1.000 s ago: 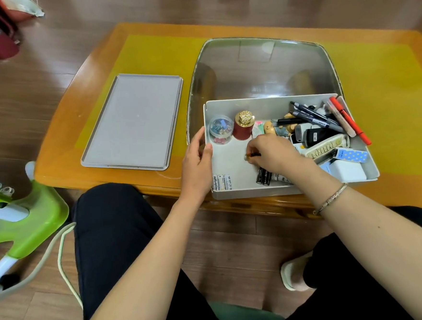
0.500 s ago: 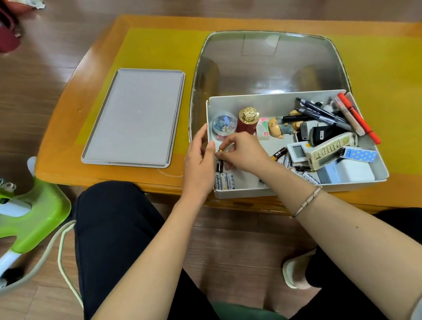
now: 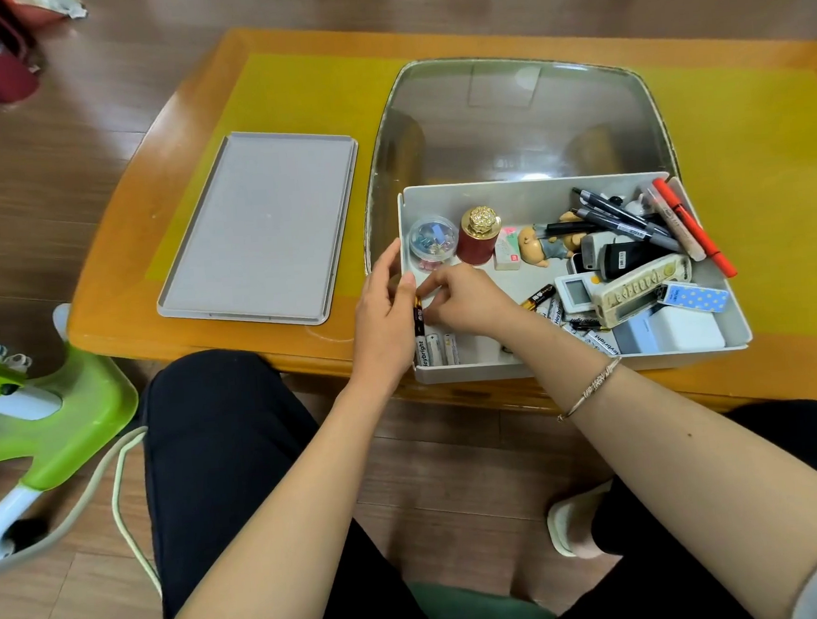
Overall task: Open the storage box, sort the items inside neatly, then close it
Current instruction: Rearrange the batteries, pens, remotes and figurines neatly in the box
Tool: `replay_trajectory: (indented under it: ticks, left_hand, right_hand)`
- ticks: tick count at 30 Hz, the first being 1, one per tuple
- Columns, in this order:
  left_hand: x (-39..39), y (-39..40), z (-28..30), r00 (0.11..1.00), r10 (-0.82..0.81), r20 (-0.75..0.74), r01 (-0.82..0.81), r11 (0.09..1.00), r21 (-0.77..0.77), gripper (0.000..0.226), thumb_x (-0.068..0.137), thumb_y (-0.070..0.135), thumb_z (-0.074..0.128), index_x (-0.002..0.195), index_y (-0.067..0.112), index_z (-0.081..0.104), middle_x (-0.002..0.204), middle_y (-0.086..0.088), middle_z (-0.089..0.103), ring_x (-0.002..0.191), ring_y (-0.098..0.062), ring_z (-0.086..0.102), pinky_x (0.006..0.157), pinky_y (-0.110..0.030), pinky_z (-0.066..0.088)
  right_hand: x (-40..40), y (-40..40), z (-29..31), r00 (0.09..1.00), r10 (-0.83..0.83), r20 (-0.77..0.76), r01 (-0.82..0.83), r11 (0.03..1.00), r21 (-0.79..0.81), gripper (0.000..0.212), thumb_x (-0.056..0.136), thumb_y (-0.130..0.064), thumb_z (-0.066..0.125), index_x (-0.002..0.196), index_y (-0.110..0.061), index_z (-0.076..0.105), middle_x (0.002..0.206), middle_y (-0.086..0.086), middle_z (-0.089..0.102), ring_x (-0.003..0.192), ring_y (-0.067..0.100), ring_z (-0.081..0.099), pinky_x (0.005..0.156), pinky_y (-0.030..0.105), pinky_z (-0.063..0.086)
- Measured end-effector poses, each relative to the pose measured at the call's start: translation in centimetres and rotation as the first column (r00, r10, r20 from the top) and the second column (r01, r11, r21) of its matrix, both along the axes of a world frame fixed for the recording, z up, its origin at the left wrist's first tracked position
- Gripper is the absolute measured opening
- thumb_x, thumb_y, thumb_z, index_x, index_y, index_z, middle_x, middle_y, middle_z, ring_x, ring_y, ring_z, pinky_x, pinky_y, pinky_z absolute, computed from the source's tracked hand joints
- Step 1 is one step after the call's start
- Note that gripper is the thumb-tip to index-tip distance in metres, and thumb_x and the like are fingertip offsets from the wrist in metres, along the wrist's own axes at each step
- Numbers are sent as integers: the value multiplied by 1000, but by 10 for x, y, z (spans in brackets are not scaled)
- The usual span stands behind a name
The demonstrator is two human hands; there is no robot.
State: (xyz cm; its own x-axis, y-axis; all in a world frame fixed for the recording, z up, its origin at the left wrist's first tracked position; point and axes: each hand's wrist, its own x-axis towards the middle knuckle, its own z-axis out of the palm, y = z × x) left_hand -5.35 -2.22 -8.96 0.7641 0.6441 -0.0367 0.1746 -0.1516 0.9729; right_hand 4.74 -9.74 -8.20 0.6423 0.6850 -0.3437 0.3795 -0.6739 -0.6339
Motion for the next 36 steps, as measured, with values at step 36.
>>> replay_trajectory:
  ticks: [36]
  left_hand:
    - [-1, 0, 3, 1000, 6, -16, -6, 1000, -10, 42, 102, 25, 42, 144, 27, 37, 145, 3, 44, 131, -12, 42, 103, -42, 46]
  right_hand:
    - [6, -33, 18, 956, 127, -266, -193, 951, -240, 40, 80, -12, 73, 116, -20, 57, 82, 2, 72, 64, 11, 68, 47, 21, 50]
